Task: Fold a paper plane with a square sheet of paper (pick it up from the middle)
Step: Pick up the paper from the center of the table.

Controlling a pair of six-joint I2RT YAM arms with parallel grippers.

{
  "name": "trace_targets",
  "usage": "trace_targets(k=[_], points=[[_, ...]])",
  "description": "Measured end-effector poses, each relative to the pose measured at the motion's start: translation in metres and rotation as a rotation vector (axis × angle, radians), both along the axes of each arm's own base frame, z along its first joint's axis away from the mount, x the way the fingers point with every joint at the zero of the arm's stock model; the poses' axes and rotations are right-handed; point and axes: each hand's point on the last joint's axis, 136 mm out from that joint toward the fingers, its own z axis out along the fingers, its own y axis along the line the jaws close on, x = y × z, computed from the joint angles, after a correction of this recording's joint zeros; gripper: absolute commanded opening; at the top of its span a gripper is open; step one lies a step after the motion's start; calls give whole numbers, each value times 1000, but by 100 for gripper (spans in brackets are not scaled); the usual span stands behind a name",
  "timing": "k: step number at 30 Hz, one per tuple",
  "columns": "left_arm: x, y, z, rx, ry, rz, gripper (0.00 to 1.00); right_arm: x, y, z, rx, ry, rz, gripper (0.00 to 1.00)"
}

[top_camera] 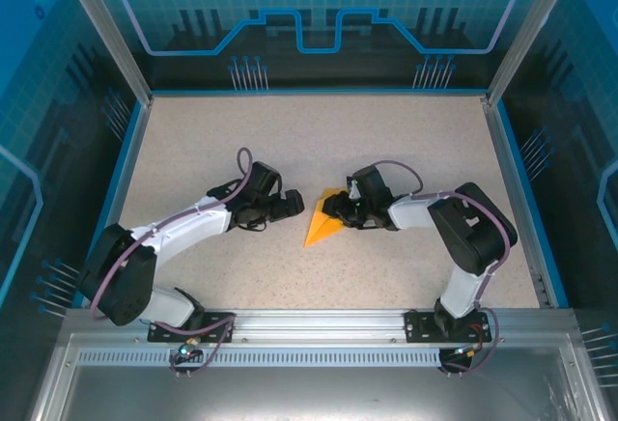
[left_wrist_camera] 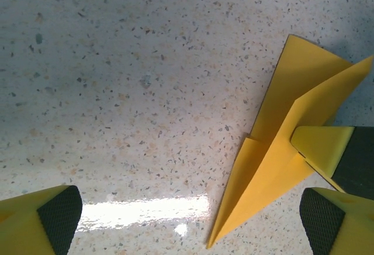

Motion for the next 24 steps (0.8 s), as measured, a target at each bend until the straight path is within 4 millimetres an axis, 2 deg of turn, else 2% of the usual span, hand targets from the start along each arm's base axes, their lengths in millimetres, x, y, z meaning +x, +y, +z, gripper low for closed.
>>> trace_targets(k=[7, 11, 14, 17, 21, 24], points=[[-3, 3, -6, -99, 59, 5, 99, 7, 10, 8, 42, -54, 7, 11], [-4, 1, -6, -178, 88, -9, 99, 9, 13, 14, 84, -85, 20, 9], [-3, -7, 2, -268, 95, -40, 99, 11, 11, 25, 147, -105, 37, 9], [-2, -18, 15, -371, 93, -90, 99, 18, 5, 49, 236, -129, 45, 9], [-1, -39, 40, -526, 59, -170, 99, 27, -5, 98, 352, -197, 66, 9], [-2, -53, 56, -652, 43, -214, 99, 30, -5, 133, 426, -243, 100, 9]])
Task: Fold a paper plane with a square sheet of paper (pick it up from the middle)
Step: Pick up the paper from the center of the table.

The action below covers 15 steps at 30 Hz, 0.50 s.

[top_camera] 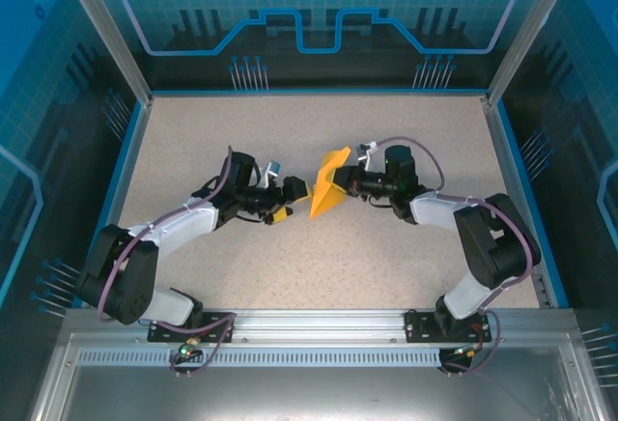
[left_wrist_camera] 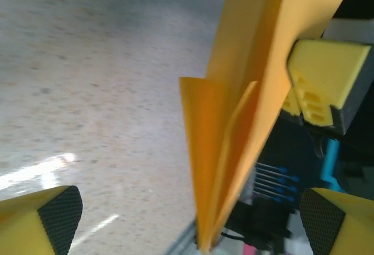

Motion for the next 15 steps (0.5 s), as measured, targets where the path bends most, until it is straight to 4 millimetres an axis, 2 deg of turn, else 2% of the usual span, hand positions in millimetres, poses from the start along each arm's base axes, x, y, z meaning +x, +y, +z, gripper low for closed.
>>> trace_targets(k=[1, 4, 10, 15], points=[[-1, -4, 5, -43, 0, -13, 99, 0, 2, 10, 22, -16, 14, 10], [0, -13, 19, -136, -5, -37, 99, -3, 6, 25, 63, -22, 49, 10], [0, -25, 47, -243, -66, -82, 94, -9, 10, 34, 116, 10, 86, 10], [-1, -32, 48, -264, -62, -102, 83, -14, 17, 35, 140, 36, 112, 10]])
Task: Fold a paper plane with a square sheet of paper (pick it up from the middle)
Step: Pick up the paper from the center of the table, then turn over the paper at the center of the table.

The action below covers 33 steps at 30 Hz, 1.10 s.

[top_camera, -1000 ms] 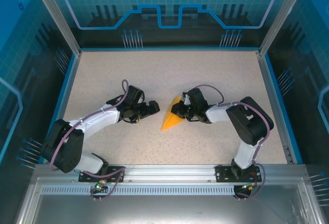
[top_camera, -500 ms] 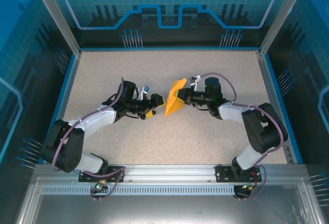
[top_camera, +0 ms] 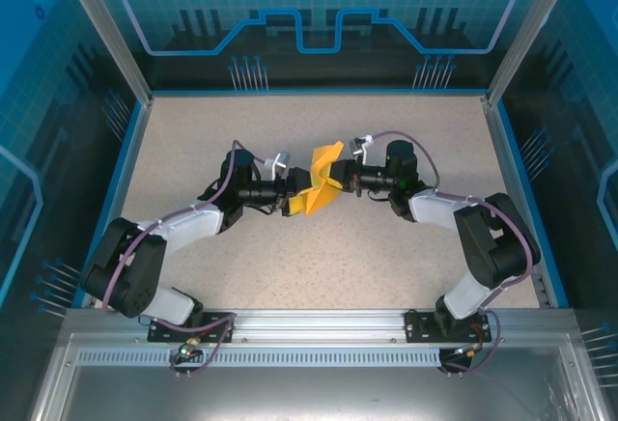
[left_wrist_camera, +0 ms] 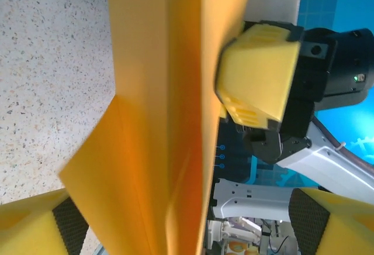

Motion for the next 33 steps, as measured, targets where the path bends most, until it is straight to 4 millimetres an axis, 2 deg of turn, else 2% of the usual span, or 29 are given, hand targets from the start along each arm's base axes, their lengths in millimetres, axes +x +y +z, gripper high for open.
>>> trace_targets(k=[4, 15, 19, 21, 25, 29, 33], points=[[4, -1, -3, -9, 16, 6, 65, -1, 1, 2, 9, 3, 7, 11], [5, -3, 1, -23, 0, 5, 29, -8, 5, -9, 1, 40, 49, 11], [6, -3, 1, -16, -9, 2, 16, -9, 5, -13, -7, 53, 58, 15], [7, -3, 1, -10, -11, 2, 11, -10, 5, -16, -16, 58, 59, 19], [9, -2, -3, 21, -13, 4, 4, -10, 1, -22, -50, 67, 55, 39], [13, 1, -11, 92, -12, 18, 4, -10, -14, -23, -121, 57, 9, 58], [23, 13, -25, 271, -17, 71, 7, -13, -35, -16, -261, -13, -80, 73]])
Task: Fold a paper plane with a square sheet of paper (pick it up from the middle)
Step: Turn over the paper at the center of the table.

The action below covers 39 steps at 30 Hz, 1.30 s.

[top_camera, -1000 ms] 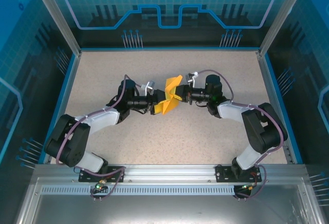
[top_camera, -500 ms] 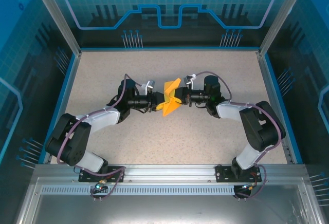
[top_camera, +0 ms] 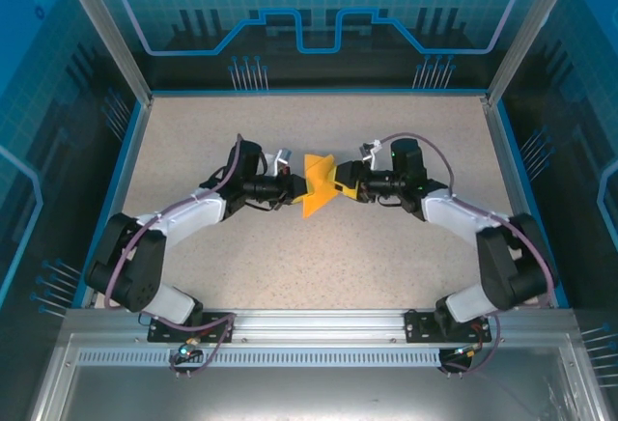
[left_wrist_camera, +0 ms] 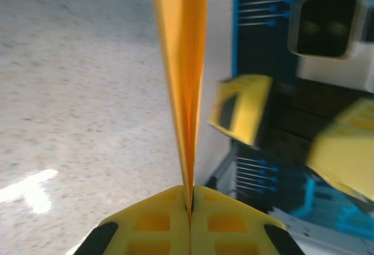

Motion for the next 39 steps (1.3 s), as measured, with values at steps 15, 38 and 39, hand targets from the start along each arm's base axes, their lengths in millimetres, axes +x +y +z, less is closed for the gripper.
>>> trace_targets(k=[15, 38, 39], points=[[5, 85, -35, 1159, -101, 163, 8, -28, -82, -45, -457, -38, -258, 84], [23, 6, -60, 843, -22, -4, 72, -62, -73, -82, -550, 12, -240, 80], [27, 17, -53, 800, -15, 31, 76, -65, -65, -87, -563, 17, -224, 79]])
